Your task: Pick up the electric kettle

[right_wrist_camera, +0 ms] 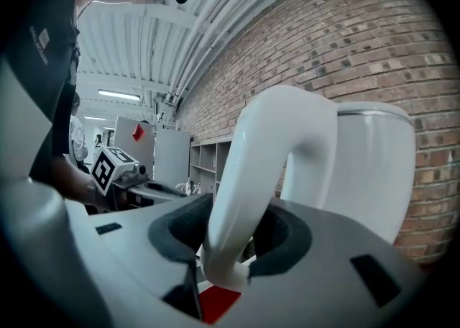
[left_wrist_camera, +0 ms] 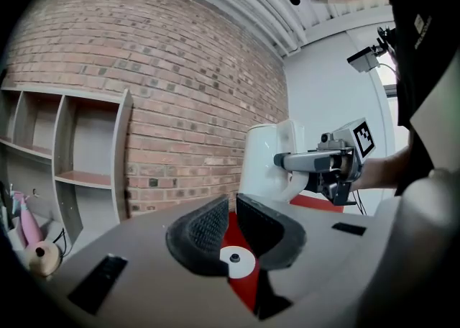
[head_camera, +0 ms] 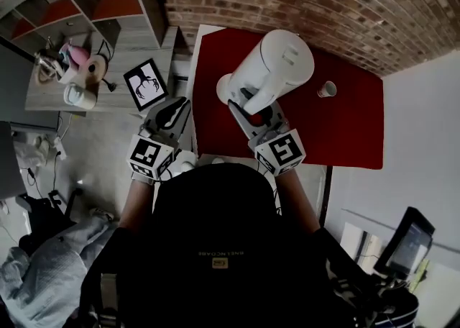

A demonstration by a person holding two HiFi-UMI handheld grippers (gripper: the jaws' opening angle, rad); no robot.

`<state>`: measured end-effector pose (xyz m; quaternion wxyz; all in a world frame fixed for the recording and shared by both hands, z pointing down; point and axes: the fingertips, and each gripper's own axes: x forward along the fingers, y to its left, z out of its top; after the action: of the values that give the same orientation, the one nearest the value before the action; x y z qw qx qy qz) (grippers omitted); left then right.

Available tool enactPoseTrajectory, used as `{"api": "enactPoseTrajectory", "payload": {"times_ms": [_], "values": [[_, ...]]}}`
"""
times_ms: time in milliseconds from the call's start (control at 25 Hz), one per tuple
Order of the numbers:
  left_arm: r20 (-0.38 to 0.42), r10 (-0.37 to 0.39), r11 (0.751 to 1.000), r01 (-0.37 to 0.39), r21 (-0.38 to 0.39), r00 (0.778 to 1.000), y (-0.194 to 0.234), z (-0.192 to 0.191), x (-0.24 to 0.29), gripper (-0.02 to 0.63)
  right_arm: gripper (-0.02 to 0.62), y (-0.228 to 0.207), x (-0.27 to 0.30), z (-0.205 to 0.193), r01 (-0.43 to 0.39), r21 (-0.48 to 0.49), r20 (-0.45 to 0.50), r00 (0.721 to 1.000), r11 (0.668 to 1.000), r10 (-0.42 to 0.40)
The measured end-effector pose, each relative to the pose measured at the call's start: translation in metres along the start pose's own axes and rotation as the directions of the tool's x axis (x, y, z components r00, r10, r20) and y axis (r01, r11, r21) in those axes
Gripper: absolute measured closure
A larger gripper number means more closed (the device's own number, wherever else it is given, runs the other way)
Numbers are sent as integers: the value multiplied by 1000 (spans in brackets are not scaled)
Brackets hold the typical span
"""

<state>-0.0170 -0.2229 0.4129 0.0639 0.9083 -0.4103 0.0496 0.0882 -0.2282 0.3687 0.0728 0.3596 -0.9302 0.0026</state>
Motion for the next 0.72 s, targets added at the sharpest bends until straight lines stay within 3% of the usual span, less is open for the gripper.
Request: {"api": "enactPoseTrajectory", "payload": {"times_ms": [720], "values": [[9, -109, 994, 109, -32, 994, -13, 2, 36, 580, 439, -36, -47, -20, 159, 47, -26, 987, 986, -158]]}}
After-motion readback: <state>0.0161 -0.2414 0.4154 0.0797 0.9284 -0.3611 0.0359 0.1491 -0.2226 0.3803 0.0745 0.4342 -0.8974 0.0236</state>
